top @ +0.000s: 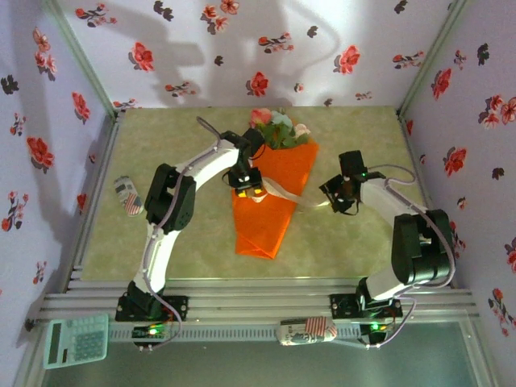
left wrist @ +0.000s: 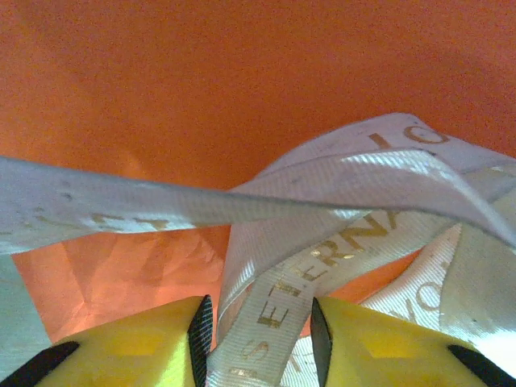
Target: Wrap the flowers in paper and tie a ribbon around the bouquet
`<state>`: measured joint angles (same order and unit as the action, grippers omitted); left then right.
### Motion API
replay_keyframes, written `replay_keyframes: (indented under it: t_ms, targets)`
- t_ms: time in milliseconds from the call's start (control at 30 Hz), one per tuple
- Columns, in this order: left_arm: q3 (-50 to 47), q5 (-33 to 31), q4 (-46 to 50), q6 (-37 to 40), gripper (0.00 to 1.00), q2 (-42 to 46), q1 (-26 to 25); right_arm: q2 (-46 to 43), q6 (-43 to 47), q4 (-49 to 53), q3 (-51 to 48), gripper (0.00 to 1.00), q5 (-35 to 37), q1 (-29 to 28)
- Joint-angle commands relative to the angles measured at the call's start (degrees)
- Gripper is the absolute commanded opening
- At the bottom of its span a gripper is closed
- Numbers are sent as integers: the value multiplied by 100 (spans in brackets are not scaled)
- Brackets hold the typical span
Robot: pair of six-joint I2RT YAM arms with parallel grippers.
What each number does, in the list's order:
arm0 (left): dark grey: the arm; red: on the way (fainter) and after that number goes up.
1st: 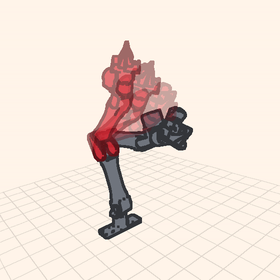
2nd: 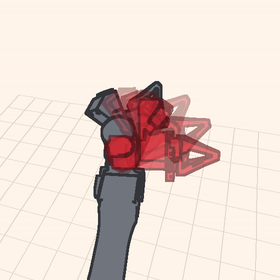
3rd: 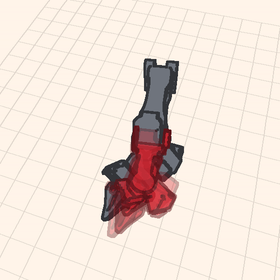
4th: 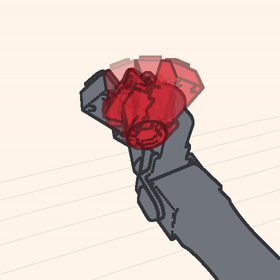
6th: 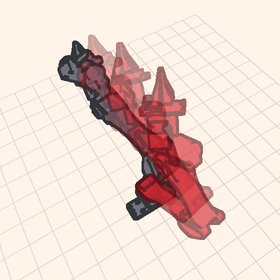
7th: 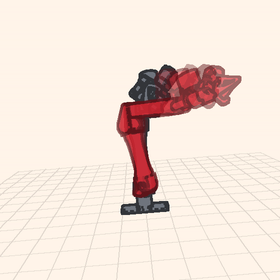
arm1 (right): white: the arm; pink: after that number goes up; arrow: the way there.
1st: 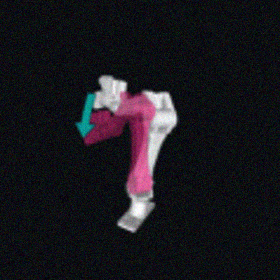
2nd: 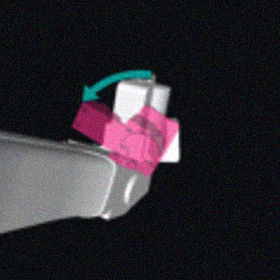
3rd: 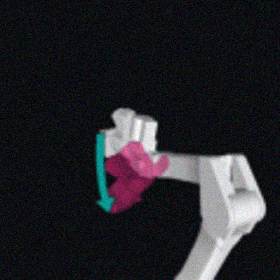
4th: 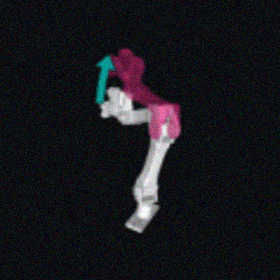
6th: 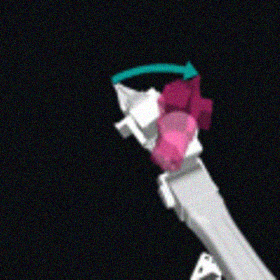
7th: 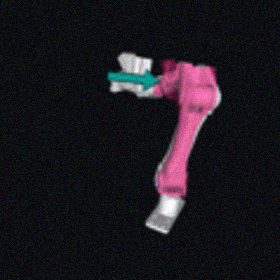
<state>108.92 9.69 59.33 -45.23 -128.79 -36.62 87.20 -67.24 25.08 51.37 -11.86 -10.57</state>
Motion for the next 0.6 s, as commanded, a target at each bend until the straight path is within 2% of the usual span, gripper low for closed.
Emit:
replay_keyframes:
  t_ms: [0, 167, 300, 367, 433, 567]
  targets:
    - [50, -222, 170, 67, 35, -57, -65, 275, -981, -473, -75, 47, -61, -114]
    - [48, -257, 61, 59, 23, -85, -64, 788, -1750, -1078, -109, 47, -164, -308]
    - [85, -291, 54, 72, 15, -76, -64, 1145, -1900, -1142, 27, 42, -16, -401]
    - [85, -293, 52, 89, 11, -75, -64, 1273, -1915, -1083, 57, 36, 85, -418]
    - [90, -290, 91, 119, 0, -63, -65, 1348, -1905, -1039, 56, 28, 190, -423]
    - [-8, -401, 158, 154, 0, 205, -69, 1234, -1761, -847, 84, 6, 538, -416]
